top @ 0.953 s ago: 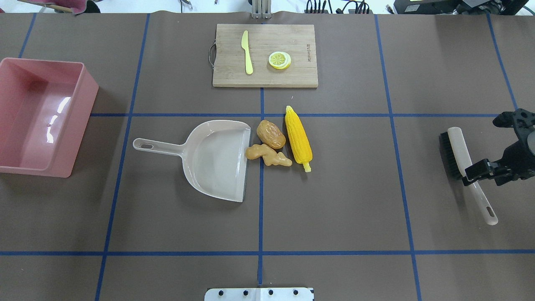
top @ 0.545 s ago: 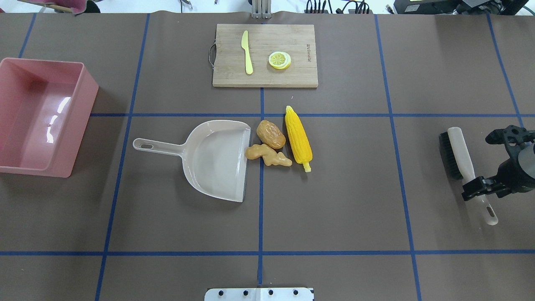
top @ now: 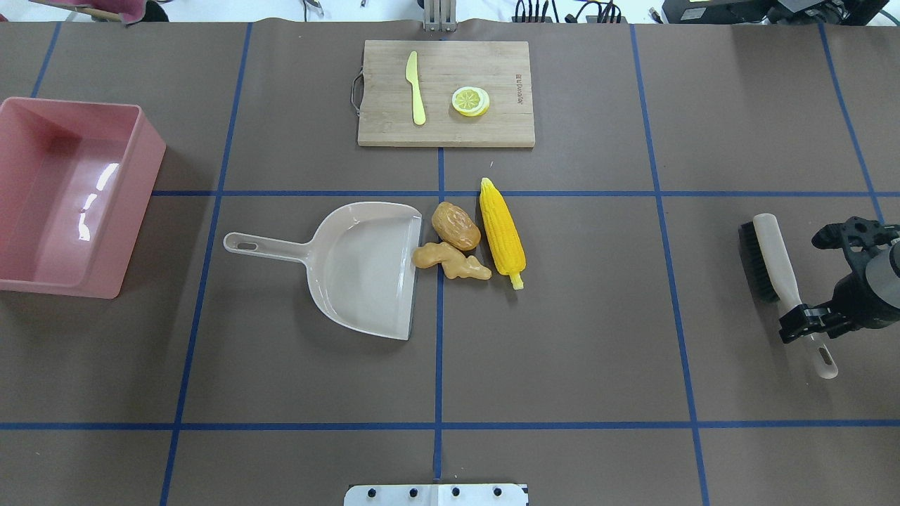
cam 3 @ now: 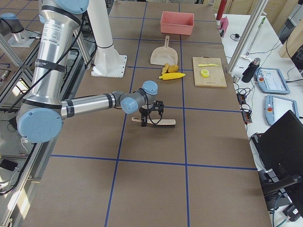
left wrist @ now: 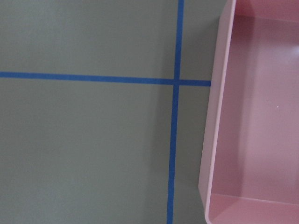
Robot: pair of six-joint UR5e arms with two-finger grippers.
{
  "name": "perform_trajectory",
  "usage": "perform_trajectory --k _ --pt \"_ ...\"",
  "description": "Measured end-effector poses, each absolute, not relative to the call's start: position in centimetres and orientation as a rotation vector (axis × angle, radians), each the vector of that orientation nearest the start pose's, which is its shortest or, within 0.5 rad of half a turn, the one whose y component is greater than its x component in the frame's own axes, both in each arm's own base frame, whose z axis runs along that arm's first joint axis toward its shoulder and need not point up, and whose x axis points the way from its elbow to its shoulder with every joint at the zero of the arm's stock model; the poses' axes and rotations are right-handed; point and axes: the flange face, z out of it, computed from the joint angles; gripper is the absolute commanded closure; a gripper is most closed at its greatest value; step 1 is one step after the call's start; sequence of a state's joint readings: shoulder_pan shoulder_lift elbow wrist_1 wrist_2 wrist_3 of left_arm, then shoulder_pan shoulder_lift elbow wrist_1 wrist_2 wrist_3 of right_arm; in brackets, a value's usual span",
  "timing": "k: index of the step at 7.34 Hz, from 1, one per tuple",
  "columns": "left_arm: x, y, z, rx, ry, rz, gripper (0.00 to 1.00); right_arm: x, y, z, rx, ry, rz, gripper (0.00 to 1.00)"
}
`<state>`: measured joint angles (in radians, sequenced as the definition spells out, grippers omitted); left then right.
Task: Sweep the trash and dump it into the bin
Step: 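Grasp the white brush handle with the right gripper while the left approaches the dustpan, then grasp the white dustpan handle with the left gripper while the right lifts the brush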
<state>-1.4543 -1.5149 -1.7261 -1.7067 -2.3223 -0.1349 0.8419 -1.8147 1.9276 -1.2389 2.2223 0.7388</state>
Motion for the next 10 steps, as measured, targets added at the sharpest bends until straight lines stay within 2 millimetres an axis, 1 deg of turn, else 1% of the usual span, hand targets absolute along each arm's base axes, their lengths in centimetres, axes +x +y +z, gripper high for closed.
perform_trajectory --k 1,2,3,4,5,6,7,8,9,10 --pt "2.9 -50.4 57.3 0.163 0.778 0.162 0.01 -22.0 -35.5 56.0 -0.112 -0.762 -0.135 0.52" --pt "6.9 -52.1 54.6 0.197 0.782 0.249 0.01 -22.0 -35.5 56.1 -0.113 -0.76 -0.136 0.66" --pt "10.4 -53.4 51.1 0.244 0.783 0.327 0.01 -22.0 -35.5 56.2 -0.115 -0.758 -0.135 0.66" --pt "12.8 -53.6 47.3 0.292 0.792 0.386 0.01 -22.1 -35.5 56.2 -0.116 -0.757 -0.136 0.7" --pt "14.2 -52.7 43.8 0.332 0.815 0.434 0.01 -22.1 -35.5 56.3 -0.115 -0.754 -0.137 1.0" --pt "15.8 -51.5 41.0 0.362 0.844 0.486 0.01 -22.2 -35.5 56.3 -0.114 -0.754 -0.138 1.0" --pt "18.9 -50.2 38.7 0.376 0.872 0.561 0.01 -22.2 -35.6 56.0 -0.11 -0.759 -0.137 1.0" --pt "22.6 -49.2 36.7 0.384 0.897 0.64 0.01 -21.7 -36.0 55.4 -0.102 -0.769 -0.126 1.0" --pt "25.2 -48.4 35.2 0.392 0.914 0.693 0.01 -20.6 -36.6 54.7 -0.095 -0.789 -0.105 1.0" --pt "26.0 -47.8 34.3 0.411 0.922 0.727 0.01 -19.8 -37.1 54.1 -0.091 -0.811 -0.093 1.0"
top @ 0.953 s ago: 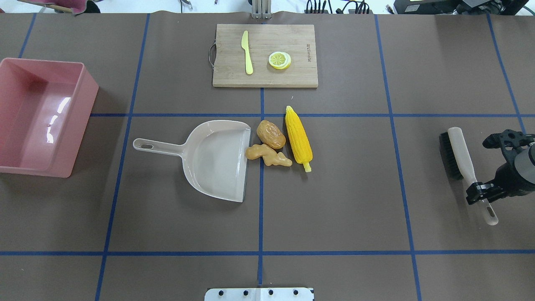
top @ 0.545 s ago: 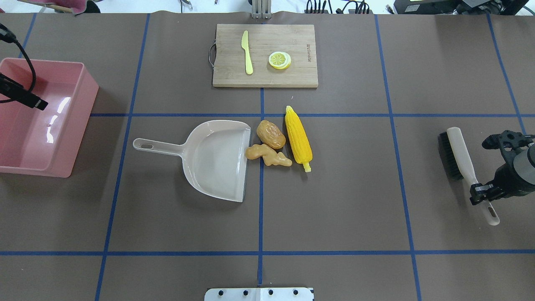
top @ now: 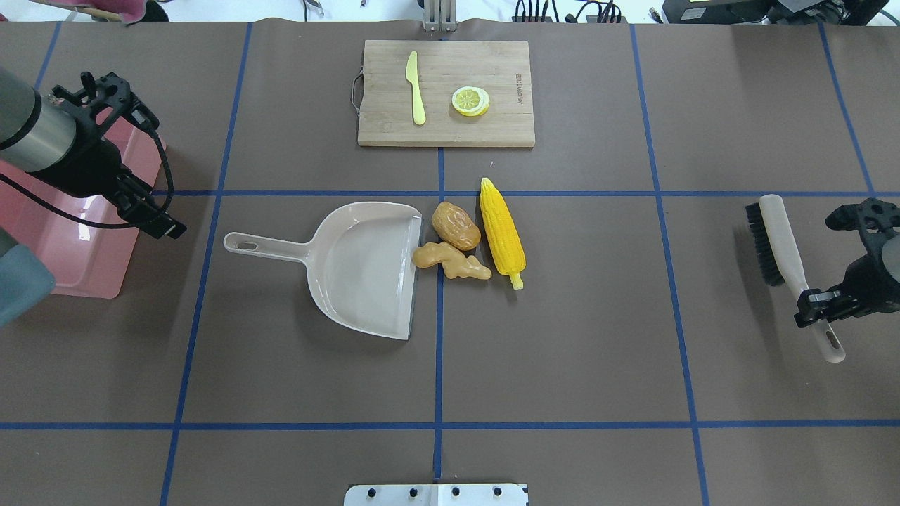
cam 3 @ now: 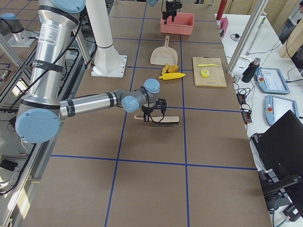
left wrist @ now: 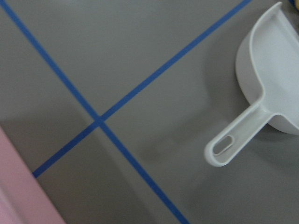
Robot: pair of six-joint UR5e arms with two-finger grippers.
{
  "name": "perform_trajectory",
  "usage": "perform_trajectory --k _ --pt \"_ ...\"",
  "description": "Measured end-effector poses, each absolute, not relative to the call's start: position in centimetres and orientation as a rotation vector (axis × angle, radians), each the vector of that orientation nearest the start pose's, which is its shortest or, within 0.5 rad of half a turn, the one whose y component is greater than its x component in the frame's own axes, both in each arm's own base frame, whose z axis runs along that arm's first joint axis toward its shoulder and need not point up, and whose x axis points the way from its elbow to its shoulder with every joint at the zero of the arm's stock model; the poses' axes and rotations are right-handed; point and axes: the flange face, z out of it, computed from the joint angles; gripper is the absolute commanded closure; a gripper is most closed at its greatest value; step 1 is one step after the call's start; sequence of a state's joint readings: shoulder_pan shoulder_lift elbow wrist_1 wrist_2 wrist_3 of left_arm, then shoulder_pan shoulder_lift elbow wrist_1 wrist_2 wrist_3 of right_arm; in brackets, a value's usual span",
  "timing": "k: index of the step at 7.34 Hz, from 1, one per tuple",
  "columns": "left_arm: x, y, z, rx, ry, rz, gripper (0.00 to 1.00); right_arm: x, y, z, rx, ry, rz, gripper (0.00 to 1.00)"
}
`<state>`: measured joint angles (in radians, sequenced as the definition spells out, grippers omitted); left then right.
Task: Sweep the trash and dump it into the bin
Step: 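Grasp the white dustpan handle with the left gripper while the right lifts the brush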
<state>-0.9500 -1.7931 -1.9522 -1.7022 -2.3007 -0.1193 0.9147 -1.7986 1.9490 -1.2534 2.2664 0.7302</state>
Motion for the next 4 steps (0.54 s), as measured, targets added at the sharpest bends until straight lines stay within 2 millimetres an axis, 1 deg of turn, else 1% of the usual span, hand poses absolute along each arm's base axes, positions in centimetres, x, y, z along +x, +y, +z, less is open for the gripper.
perform_trajectory --k 1,2,3,4 --pt "26.1 -47.4 33.7 0.454 0.917 0.794 0.01 -19.4 -38.2 53.0 -0.078 -0.83 -0.079 1.0" --pt "26.2 -47.5 33.6 0.53 0.876 0.914 0.01 -19.3 -40.2 51.2 -0.061 -0.843 -0.059 1.0" --pt "26.5 -48.0 34.0 0.62 0.797 1.062 0.01 -19.9 -42.8 48.4 -0.049 -0.845 -0.053 1.0" --pt "27.1 -48.7 34.5 0.672 0.732 1.175 0.01 -21.4 -45.0 45.5 -0.036 -0.82 -0.083 1.0"
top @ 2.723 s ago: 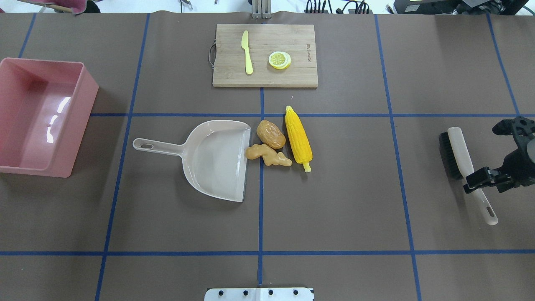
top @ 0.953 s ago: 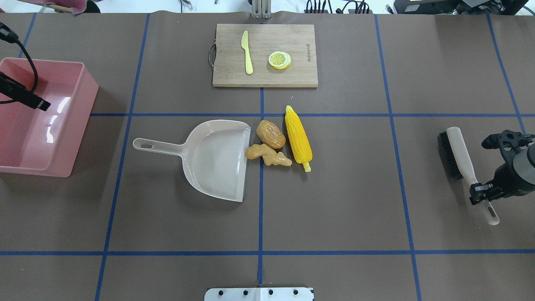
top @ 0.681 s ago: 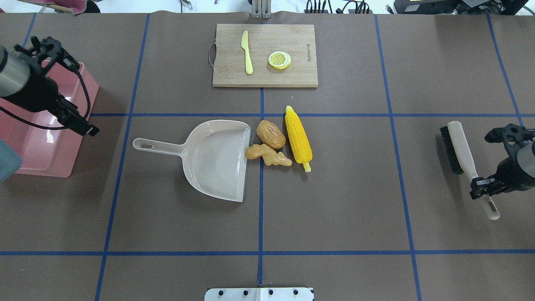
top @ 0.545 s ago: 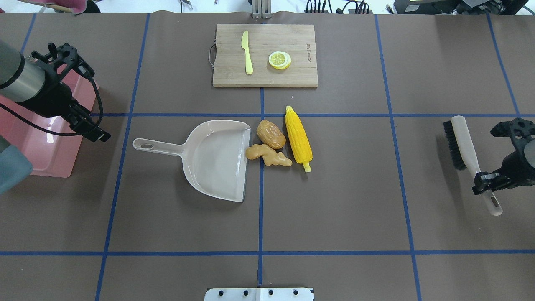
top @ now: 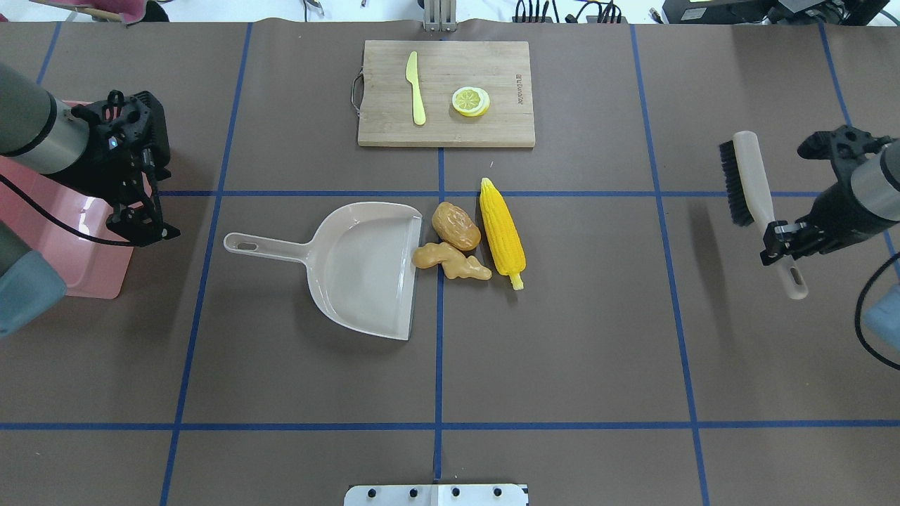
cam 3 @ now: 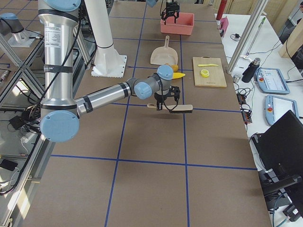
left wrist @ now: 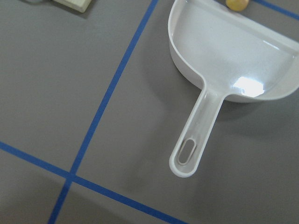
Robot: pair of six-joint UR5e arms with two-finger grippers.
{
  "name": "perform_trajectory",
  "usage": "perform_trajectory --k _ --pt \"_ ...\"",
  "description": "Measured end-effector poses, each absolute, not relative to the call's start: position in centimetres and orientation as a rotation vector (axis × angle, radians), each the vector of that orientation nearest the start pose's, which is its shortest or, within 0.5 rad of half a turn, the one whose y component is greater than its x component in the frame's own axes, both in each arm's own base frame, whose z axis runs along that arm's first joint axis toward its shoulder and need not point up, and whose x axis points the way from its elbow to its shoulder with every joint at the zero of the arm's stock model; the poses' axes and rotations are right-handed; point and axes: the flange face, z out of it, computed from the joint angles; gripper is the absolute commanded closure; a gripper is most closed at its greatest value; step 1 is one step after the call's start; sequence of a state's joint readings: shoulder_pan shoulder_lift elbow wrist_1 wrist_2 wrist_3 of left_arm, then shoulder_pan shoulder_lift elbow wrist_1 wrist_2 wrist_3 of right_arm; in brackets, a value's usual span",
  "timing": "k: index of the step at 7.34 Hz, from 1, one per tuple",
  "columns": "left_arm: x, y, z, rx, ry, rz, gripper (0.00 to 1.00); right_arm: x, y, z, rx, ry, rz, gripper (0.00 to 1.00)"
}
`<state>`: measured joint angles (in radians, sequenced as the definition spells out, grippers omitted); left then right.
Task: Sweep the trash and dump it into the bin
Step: 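Grasp the white dustpan handle with the left gripper while the right lifts the brush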
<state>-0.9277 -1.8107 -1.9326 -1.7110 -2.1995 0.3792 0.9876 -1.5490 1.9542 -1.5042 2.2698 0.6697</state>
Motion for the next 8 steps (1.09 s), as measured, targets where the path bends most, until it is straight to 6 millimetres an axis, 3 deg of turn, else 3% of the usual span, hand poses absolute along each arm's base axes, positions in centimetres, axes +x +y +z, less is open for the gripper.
perform_trajectory --k 2,4,6,8 --pt "28.9 -49.6 35.1 0.683 0.695 1.258 0.01 -25.1 -48.0 40.2 -0.018 -0.738 -0.177 1.0" --pt "30.8 -49.2 34.1 0.696 0.705 1.298 0.01 -29.8 -49.9 36.0 -0.058 -0.672 -0.222 1.0" --pt "33.6 -48.5 32.7 0.702 0.722 1.335 0.01 -33.6 -49.8 32.2 -0.097 -0.565 -0.25 1.0" --pt "35.9 -47.3 32.4 0.685 0.742 1.35 0.02 -34.6 -49.8 28.7 -0.071 -0.492 -0.253 1.0"
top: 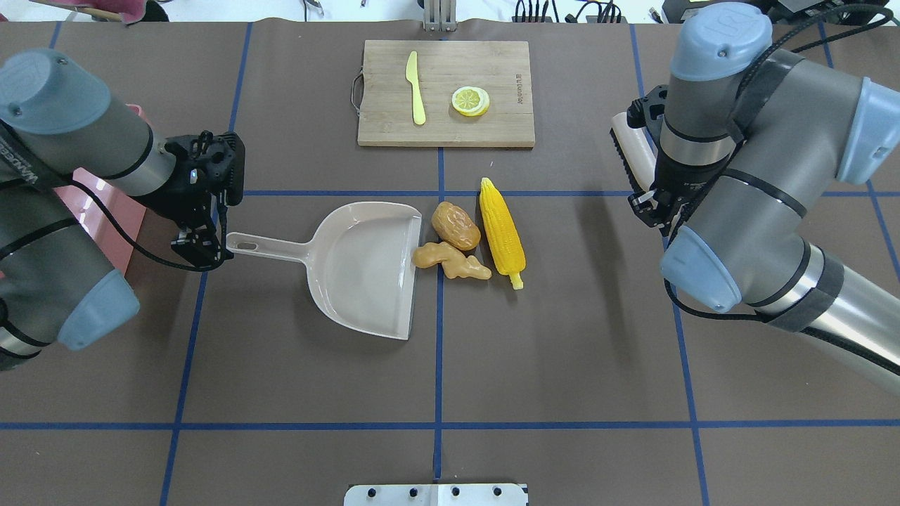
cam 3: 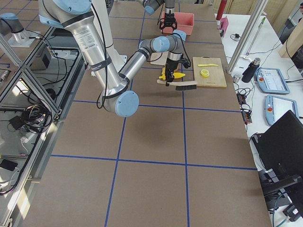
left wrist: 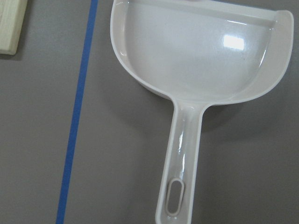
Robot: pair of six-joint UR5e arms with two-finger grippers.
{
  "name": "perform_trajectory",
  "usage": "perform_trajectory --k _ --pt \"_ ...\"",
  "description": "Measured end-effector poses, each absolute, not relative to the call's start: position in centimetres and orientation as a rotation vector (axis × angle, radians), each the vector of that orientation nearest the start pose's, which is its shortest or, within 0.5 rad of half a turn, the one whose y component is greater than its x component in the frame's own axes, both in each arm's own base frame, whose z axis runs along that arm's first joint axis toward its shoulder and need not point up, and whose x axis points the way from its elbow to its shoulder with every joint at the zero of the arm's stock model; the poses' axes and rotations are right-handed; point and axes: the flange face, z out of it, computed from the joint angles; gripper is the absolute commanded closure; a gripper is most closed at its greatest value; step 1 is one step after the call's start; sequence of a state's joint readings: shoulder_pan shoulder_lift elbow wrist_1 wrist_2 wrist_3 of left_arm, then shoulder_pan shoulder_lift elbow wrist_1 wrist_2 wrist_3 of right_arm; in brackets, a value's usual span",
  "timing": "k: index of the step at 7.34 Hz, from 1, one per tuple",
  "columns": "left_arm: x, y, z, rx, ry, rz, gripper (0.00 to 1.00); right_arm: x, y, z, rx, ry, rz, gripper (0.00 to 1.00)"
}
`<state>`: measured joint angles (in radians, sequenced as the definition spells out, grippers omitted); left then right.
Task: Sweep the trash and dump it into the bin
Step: 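Grasp the white dustpan handle with the left gripper while the right lifts the brush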
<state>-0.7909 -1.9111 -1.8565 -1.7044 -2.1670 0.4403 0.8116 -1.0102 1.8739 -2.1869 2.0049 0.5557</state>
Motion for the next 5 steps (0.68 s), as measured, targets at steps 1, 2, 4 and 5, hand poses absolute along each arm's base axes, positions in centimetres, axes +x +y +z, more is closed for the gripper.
perform_trajectory --k 1,2,4,5 --pt "36.8 -46.9 32.7 0.671 0.752 1.348 0.02 -35.2 -49.8 27.5 -0.062 -0.468 -0.248 1.0" --pt "37.6 -46.6 33.2 0.659 0.762 1.341 0.02 -36.9 -48.8 26.9 -0.073 -0.454 -0.233 1.0" --pt "38.4 -46.4 33.4 0.678 0.775 1.334 0.03 -41.0 -46.3 26.7 -0.077 -0.452 -0.189 1.0" --pt "38.6 -46.5 33.6 0.689 0.773 1.335 0.03 -42.6 -45.8 26.9 -0.075 -0.46 -0.172 1.0"
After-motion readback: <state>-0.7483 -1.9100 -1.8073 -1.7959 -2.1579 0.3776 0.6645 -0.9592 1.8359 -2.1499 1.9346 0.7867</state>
